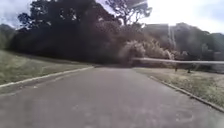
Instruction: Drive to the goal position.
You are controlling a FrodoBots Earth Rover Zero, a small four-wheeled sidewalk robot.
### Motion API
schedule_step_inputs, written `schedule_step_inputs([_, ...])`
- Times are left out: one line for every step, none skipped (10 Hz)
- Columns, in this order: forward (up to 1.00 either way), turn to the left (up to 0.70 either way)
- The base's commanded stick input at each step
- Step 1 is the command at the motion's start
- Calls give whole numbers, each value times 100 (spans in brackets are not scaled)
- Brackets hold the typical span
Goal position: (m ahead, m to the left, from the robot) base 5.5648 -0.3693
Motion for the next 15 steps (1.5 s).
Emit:
schedule_step_inputs([85, 0])
schedule_step_inputs([85, 0])
schedule_step_inputs([85, 0])
schedule_step_inputs([85, 0])
schedule_step_inputs([85, 0])
schedule_step_inputs([85, 0])
schedule_step_inputs([85, 0])
schedule_step_inputs([85, 0])
schedule_step_inputs([85, 0])
schedule_step_inputs([85, 0])
schedule_step_inputs([85, 0])
schedule_step_inputs([85, 0])
schedule_step_inputs([100, 0])
schedule_step_inputs([100, 0])
schedule_step_inputs([100, 0])
